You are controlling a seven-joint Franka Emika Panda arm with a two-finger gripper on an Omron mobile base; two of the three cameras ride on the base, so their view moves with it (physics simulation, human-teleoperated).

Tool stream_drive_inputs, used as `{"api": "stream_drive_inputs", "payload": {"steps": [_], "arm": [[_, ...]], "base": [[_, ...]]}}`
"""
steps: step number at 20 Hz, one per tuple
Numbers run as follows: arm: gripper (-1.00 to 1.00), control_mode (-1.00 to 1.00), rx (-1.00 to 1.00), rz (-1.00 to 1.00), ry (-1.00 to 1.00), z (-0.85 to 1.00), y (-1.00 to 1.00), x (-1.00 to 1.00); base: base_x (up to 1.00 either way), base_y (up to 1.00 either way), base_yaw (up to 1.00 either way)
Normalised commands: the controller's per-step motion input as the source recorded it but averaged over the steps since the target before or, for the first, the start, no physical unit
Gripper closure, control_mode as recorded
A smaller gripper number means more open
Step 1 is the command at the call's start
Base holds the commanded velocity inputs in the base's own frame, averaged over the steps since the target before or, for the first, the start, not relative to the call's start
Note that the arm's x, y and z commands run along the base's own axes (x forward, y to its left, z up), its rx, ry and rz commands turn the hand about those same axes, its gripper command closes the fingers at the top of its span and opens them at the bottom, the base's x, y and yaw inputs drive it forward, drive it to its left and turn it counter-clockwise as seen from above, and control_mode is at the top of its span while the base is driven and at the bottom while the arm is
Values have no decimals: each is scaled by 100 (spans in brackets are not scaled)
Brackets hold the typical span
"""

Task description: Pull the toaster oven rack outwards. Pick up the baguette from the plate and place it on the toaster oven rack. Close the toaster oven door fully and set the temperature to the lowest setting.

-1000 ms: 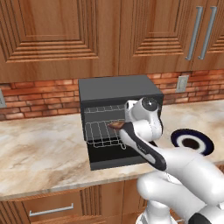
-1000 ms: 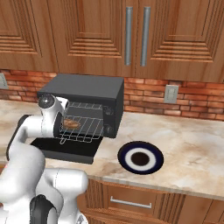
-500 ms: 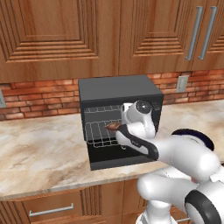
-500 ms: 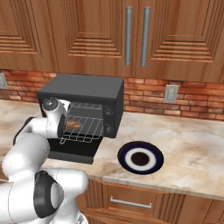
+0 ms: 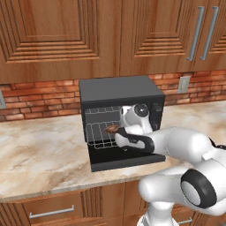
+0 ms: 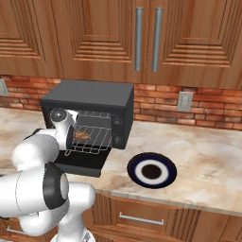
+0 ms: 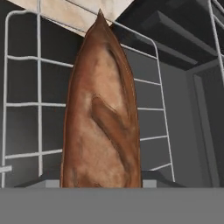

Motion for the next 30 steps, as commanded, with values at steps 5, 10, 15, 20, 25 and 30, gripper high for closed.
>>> {"api": "stream_drive_inputs", "payload": {"steps": [5, 10, 15, 20, 25, 30], "arm": [[100, -100, -1, 1, 0, -24, 4, 22], [100, -100, -1, 1, 0, -23, 5, 22], [100, -100, -1, 1, 0, -23, 4, 25], [100, -100, -2, 1, 0, -17, 10, 19], [-100, -100, -4, 0, 0, -11, 21, 7], [-100, -100, -1, 0, -2, -1, 7, 0]], "base": [[0, 0, 0], [0, 0, 0], [0, 0, 0], [0, 0, 0], [0, 0, 0], [0, 0, 0]]}}
